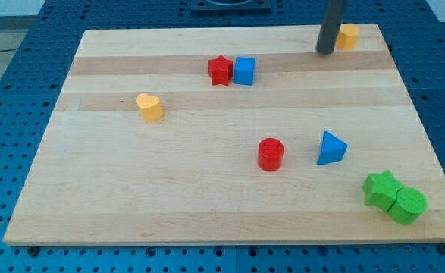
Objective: Move the yellow heart to the bottom of the red star
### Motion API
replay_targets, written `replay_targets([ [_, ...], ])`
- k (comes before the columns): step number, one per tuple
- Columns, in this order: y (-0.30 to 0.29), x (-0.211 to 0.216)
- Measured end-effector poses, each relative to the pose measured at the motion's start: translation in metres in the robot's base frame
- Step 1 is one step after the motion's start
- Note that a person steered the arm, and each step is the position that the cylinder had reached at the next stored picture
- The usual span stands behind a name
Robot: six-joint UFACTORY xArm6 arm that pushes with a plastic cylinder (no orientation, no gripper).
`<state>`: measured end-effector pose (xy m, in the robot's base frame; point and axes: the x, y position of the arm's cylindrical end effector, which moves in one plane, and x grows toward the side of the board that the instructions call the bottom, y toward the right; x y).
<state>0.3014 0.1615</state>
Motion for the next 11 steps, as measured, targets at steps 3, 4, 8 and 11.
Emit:
replay_targets([
  [3,-0.204,0.171],
  [4,-0.279,0.173],
  [8,-0.278,0.101],
  [11,-0.226,0.089],
])
